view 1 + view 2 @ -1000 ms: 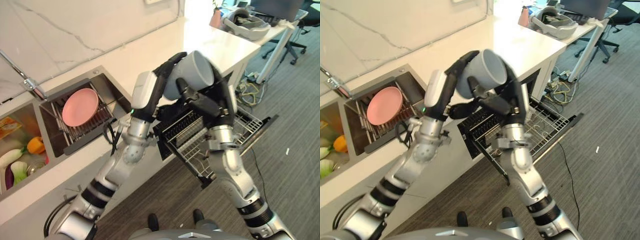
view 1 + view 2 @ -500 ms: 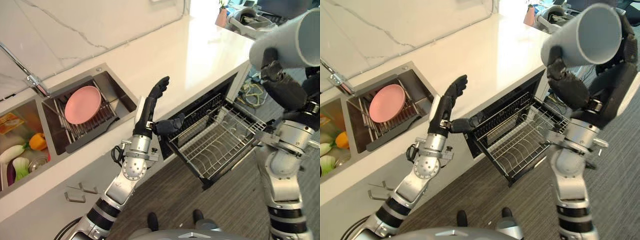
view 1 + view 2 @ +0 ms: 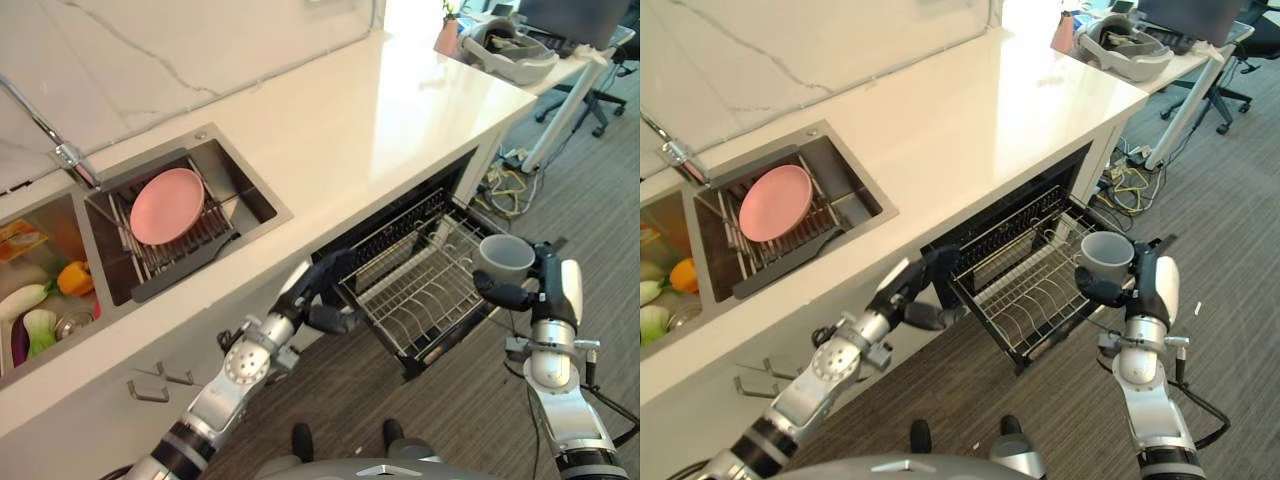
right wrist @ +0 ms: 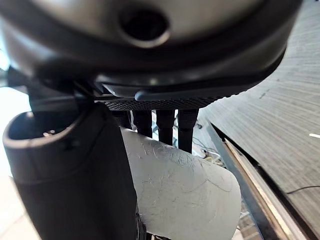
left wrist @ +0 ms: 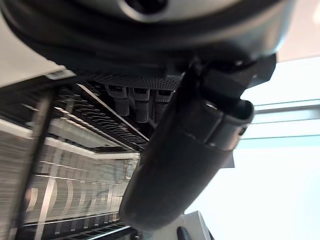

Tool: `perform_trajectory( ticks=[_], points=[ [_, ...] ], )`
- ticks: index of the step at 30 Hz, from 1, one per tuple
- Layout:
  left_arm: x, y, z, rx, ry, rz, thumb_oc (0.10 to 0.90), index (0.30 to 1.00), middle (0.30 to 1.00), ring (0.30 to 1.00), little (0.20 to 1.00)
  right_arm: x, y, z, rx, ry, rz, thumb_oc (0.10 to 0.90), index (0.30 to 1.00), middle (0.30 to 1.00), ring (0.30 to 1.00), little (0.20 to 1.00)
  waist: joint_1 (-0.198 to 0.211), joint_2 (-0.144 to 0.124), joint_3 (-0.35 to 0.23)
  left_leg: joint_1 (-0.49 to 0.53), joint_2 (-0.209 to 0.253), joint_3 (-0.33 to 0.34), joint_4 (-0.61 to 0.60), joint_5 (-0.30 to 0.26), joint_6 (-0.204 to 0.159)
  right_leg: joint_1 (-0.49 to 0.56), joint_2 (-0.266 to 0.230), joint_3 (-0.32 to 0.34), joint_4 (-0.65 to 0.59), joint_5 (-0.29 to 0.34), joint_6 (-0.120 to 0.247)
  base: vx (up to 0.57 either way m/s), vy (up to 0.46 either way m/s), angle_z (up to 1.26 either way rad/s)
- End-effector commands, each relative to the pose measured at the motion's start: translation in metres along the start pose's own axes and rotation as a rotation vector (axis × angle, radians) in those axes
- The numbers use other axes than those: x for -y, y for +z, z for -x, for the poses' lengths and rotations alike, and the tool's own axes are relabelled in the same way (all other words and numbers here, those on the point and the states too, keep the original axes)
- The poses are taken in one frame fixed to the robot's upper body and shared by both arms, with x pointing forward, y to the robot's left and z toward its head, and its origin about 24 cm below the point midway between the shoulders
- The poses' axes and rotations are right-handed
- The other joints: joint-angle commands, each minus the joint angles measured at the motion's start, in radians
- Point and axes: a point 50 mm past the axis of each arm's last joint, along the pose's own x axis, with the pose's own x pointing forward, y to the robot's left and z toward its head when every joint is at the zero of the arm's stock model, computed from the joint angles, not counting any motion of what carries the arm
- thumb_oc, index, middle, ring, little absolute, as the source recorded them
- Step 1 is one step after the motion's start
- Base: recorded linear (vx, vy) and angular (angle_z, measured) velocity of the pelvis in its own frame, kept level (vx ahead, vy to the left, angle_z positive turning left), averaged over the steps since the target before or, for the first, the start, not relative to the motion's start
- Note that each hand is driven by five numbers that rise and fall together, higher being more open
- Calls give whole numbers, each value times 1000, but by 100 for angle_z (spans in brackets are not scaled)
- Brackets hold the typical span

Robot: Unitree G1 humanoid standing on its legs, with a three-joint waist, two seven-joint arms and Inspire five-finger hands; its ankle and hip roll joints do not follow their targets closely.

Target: Place the dishes in the dishwasher.

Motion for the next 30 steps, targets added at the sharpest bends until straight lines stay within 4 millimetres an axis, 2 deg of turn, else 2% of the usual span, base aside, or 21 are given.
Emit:
perform_trajectory(
  ticks=[1,5,7,8,10,12,19,20,21,22,23,25,26,30],
  points=[
    [-23,28,-8,130,5,-57,800,900,900,900,900,35,61,-45,279,-94,103,400,300,300,300,300,44,-32,-43,86,41,55,11,-111,-66,36,-23,-21,15,-115,63,-30,-11,11],
    [-33,-2,6,-5,4,-114,800,900,900,900,900,39,53,-71,216,1,285,400,300,300,300,300,78,-41,-35,80,38,42,11,-102,-70,41,-24,-38,15,-115,62,-28,-9,17],
    [-36,-19,13,-83,20,-121,800,900,900,900,900,35,47,-80,171,68,353,400,300,300,300,300,92,-46,-30,77,36,34,11,-98,-72,45,-24,-49,15,-116,60,-25,-20,17],
    [-38,-38,20,-169,46,-115,800,900,900,900,900,29,37,-82,116,131,392,400,300,300,300,300,111,-49,-27,71,37,27,11,-92,-73,47,-24,-58,15,-116,59,-18,-15,18],
    [-38,-45,22,-199,58,-113,800,900,900,900,900,26,36,-86,103,154,406,400,300,300,300,300,109,-49,-24,68,36,21,11,-90,-74,48,-25,-64,15,-117,59,-21,-15,12],
    [-38,-65,29,-293,88,-113,800,900,900,900,900,12,20,-84,16,215,344,400,300,300,300,300,130,-49,-15,53,35,3,11,-79,-78,46,-24,-85,15,-117,57,-37,-27,17],
    [-38,-89,38,-398,159,-97,800,900,900,900,900,-13,7,-77,-56,281,274,400,300,300,300,300,156,-47,-5,26,35,-22,11,-61,-88,40,-20,-118,15,-121,54,-24,-23,24],
    [-38,-92,39,-412,173,-98,800,900,900,900,900,-18,6,-74,-61,291,261,400,300,300,300,300,159,-48,-4,22,35,-26,11,-58,-90,38,-20,-123,15,-121,54,-7,-26,25],
    [-37,-101,41,-461,196,-102,800,900,900,900,900,-30,-4,-68,-108,322,247,400,300,300,300,300,168,-47,-3,14,37,-34,11,-52,-94,36,-18,-133,15,-122,53,-10,-39,22],
    [-39,-105,41,-481,218,-100,800,900,900,900,900,-36,-6,-65,-122,334,230,525,488,488,488,488,171,-49,-3,9,38,-40,11,-49,-96,35,-16,-138,15,-124,52,-9,-42,20],
    [-40,-108,42,-501,234,-111,800,900,900,900,900,-40,-9,-63,-140,344,221,800,900,900,900,900,174,-50,-4,5,39,-46,11,-46,-98,35,-16,-143,15,-125,50,-5,-36,16],
    [-42,-110,41,-512,250,-119,800,900,900,900,900,-44,-10,-62,-146,354,217,800,900,900,900,900,177,-51,-4,1,39,-51,11,-43,-100,34,-14,-147,15,-125,49,-2,-29,25],
    [-42,-118,42,-563,243,-161,800,900,900,900,900,-49,-8,-61,-153,372,202,800,900,900,900,900,181,-54,-6,-4,42,-57,11,-40,-103,34,-11,-153,15,-127,48,0,-33,24],
    [-44,-136,54,-679,276,-195,800,900,900,900,900,-45,0,-66,-127,340,160,800,900,900,900,900,179,-57,-11,-6,47,-57,11,-37,-107,33,-6,-156,15,-129,44,3,-18,8]
  ],
)
